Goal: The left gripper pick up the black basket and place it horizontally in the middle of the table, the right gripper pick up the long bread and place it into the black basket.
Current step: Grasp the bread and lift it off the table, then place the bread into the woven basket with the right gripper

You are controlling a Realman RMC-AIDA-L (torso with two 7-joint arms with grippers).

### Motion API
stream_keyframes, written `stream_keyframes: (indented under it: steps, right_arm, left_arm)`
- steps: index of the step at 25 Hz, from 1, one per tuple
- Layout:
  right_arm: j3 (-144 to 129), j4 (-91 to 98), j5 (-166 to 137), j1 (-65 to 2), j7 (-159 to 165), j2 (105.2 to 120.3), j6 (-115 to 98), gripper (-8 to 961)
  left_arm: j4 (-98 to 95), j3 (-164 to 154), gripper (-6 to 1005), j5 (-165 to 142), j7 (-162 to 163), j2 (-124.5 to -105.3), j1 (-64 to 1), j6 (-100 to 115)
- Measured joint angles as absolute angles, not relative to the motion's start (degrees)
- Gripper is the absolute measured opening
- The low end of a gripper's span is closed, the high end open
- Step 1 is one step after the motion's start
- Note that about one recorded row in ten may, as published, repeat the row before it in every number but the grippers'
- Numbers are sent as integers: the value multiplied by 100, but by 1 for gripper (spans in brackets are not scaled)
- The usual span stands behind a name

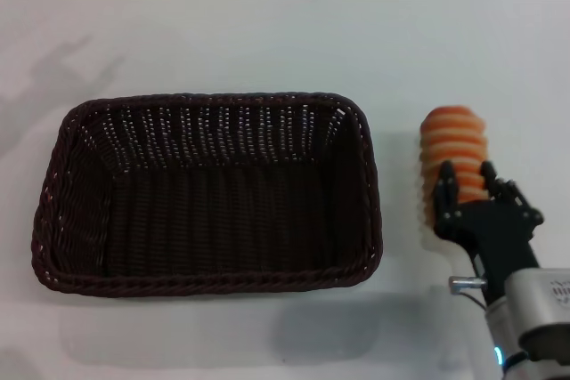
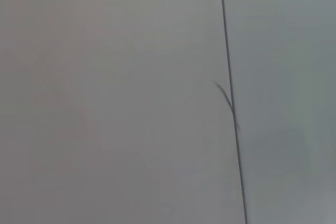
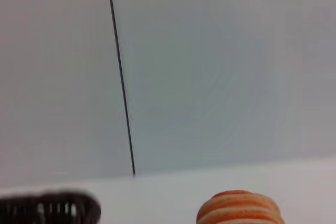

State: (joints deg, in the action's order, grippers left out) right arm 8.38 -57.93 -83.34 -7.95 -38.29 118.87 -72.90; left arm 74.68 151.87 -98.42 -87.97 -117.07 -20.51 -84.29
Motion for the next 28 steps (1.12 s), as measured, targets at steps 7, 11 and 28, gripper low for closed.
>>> stream_keyframes:
  steps: [7,11,28]
  right_arm:
    - [336,-5883,-9208,-769,-3825,11897,-8442,406]
    - [-17,-5969,-10203,-833,-3823,11902,-8775,371]
    - [-93,-6004,-10653,-1562,-3147,11737,-7667,316]
  left_arm:
    - [7479,15187,652,-9844,-8797,-11686,-2053,-8413]
    - [7480,15187,652,-9844,-8797,-11682,-2061,-8408]
    - [7463,15187,652,-9844,-8804,-11662,-2092,-8392]
